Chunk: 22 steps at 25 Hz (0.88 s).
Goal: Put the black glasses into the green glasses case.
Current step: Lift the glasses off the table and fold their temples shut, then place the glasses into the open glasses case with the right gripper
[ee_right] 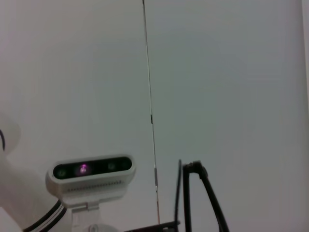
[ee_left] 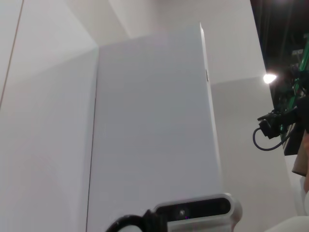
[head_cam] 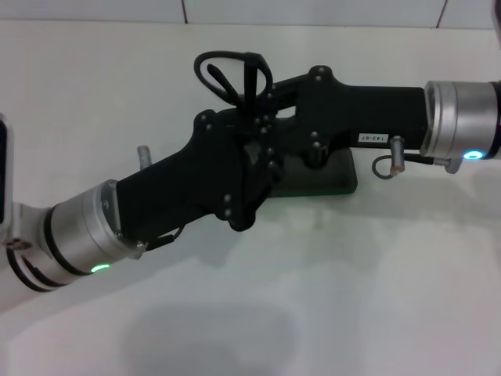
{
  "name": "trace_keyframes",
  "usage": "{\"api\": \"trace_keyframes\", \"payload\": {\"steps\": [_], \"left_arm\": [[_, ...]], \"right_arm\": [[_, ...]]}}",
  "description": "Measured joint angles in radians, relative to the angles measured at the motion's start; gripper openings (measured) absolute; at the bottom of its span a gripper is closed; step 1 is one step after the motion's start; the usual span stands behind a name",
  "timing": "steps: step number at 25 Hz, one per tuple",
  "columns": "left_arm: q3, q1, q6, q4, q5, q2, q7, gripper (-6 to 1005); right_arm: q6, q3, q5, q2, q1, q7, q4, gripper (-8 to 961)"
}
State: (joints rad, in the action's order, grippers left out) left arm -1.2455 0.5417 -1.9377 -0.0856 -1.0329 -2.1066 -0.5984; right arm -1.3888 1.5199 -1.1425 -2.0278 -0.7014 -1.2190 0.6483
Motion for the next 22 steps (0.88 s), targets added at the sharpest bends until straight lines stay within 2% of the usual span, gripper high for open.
{"api": "trace_keyframes", "payload": {"steps": [15,21,22], "left_arm": [[0.002,-0.011,0.011,0.0,0.002,0.001,-0.02,43],[0.001,-0.06,-0.029,-0.014,0.003,0.008,-0.03,43],[0.001,-0.073,-0.042,-0.02,0.003,0.01,-0.03,43]], "right_arm": [[0.005,0.021,-0.002,0.002,0.005,0.0,0.0,104],[0.024,0.012,-0.006,0.022,0.018,-0.014,0.016,103],[0.027,-0.007,-0.032,0.038,0.028,-0.054,0.053,103]]}}
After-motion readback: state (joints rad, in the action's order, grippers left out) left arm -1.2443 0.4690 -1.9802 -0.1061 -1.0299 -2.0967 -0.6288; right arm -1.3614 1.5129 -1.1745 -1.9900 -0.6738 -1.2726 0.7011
